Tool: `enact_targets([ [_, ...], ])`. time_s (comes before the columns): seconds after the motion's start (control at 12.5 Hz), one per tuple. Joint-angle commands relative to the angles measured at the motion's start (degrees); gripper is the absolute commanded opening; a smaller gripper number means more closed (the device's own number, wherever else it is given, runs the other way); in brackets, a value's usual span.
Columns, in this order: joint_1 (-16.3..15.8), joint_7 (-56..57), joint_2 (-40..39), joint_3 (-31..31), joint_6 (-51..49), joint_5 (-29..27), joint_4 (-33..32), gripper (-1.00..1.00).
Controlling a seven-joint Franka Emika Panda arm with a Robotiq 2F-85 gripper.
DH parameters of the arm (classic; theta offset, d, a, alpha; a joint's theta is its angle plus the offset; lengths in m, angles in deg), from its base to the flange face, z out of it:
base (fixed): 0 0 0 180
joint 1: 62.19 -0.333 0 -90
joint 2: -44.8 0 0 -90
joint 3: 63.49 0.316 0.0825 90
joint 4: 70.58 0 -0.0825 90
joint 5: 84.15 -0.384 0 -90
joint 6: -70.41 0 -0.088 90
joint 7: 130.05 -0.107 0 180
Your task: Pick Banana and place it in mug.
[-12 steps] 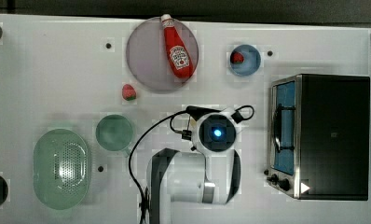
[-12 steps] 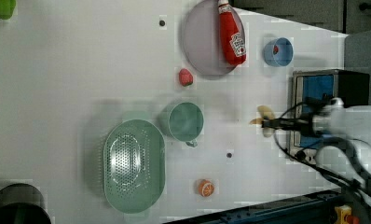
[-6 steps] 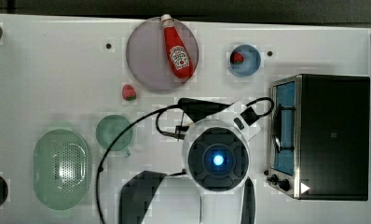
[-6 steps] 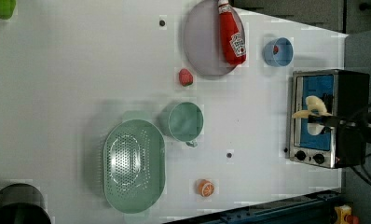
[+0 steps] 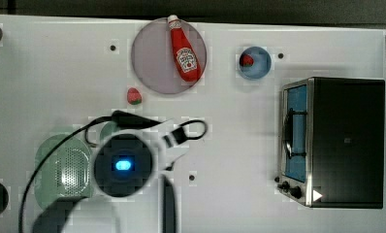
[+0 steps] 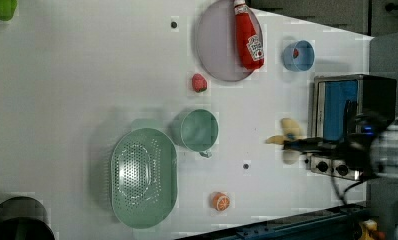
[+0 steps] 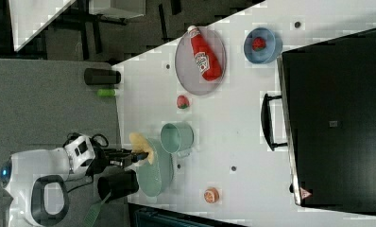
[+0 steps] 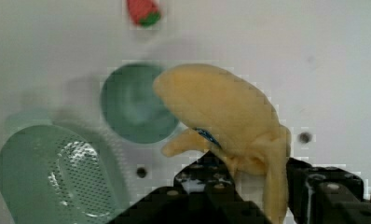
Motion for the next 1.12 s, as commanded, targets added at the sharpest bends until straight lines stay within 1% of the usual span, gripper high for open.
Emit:
enact_targets([
  [0.08,-0.9,-18.6,-2.5,6.8,1.7,-0.4,1.0,-0.37],
  [0.4,-0.9,-27.6,-8.4,12.2,10.4,-0.2,1.0,-0.37],
  [0.56,-0.9,-33.0,-12.0,13.8,13.7,2.1,1.0,-0.37],
  [0.72,-0.9,-36.1,-15.2,14.0,15.7,7.7,1.0,-0.37],
  [0.8,-1.0,-36.1,-16.6,14.0,16.3,9.4,1.0,-0.37],
  [1.04,-0.9,-36.3,-20.4,13.7,20.5,9.4,0.9,-0.37],
  [1.12,-0.9,-36.8,-21.2,13.6,21.4,9.5,0.7,-0.33],
])
